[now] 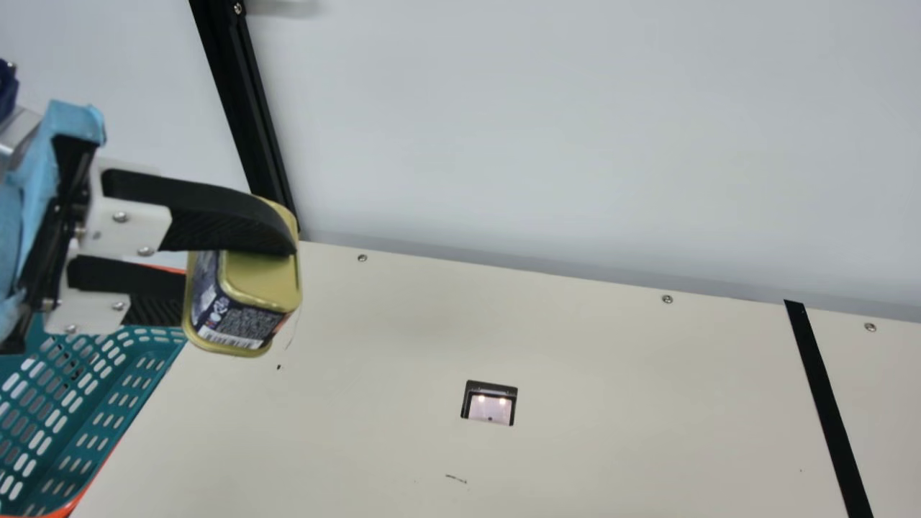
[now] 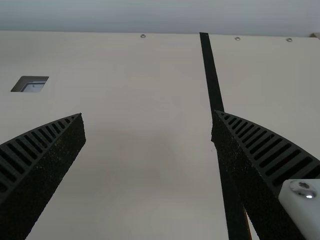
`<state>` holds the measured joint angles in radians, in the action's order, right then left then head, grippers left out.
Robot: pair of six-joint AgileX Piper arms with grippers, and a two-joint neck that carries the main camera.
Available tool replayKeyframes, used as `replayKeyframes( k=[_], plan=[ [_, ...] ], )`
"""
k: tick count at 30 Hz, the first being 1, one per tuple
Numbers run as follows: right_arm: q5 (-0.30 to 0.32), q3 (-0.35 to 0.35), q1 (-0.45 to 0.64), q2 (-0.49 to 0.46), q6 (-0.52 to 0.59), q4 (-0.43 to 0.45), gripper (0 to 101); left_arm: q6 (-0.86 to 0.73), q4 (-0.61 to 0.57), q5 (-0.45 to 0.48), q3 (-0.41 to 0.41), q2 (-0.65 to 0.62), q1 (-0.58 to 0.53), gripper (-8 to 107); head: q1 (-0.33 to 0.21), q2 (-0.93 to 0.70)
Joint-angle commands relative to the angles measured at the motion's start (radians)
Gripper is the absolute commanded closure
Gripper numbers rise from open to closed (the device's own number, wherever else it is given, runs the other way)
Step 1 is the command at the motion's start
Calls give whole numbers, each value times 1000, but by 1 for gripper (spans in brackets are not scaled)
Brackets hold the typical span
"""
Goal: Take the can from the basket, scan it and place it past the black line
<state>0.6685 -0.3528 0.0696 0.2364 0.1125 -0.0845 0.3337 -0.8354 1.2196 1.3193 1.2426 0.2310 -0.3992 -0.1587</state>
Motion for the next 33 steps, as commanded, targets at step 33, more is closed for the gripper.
replayKeyframes(
  k=[33],
  plan=[
    [0,0,0,0,0,0,0,368,-44,0,67,-94,-123,89,-37,4]
  ],
)
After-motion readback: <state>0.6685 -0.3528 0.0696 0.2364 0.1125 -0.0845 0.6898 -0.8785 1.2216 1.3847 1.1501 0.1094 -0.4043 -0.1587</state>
